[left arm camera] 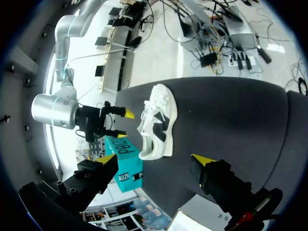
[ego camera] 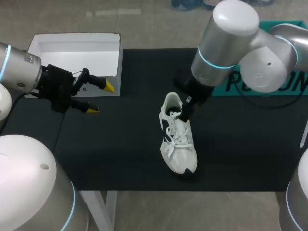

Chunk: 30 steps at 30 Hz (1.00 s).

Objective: Take the shoe out of the shoebox, open the shoe tongue, remove and reinsert the insole, then place the shoe into the shoebox

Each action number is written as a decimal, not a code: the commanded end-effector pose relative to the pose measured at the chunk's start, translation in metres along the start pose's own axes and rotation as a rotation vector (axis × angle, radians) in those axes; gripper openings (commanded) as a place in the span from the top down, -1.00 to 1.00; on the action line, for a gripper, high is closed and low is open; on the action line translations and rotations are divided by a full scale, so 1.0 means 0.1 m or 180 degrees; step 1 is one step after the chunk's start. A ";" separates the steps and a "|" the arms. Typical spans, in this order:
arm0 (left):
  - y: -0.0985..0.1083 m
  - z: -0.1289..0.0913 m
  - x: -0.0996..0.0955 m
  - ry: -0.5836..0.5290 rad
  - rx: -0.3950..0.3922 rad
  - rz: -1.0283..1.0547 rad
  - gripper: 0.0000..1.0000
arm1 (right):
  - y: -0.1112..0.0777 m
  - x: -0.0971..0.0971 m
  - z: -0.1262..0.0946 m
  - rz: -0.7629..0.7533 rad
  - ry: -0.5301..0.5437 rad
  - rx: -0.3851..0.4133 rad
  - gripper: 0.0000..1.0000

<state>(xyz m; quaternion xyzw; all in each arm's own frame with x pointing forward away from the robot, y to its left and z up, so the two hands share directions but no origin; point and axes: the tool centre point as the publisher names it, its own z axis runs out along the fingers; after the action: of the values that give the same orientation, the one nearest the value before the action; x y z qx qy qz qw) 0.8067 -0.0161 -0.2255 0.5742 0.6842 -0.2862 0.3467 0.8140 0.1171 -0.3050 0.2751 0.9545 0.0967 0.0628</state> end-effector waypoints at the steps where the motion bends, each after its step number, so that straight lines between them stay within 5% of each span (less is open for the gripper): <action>1: 0.00 0.00 0.00 0.0013 -0.0002 0.0002 -1.00 | 0.01 0.02 -0.12 -0.0604 -0.0124 0.0078 -1.00; 15: 0.00 0.00 0.00 0.0013 -0.0002 0.0002 -1.00 | 0.27 -0.11 -0.05 -0.1854 0.0281 -0.0022 -1.00; 30: 0.00 0.00 0.00 0.0013 -0.0002 0.0002 -1.00 | 0.85 -0.55 0.22 -0.1844 0.0283 0.0097 -1.00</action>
<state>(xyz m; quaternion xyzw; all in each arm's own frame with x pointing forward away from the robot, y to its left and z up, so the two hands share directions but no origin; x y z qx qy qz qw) 0.8067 -0.0161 -0.2256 0.5742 0.6842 -0.2862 0.3467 0.8919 0.1498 -0.2960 -0.0143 0.9944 0.0801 0.0678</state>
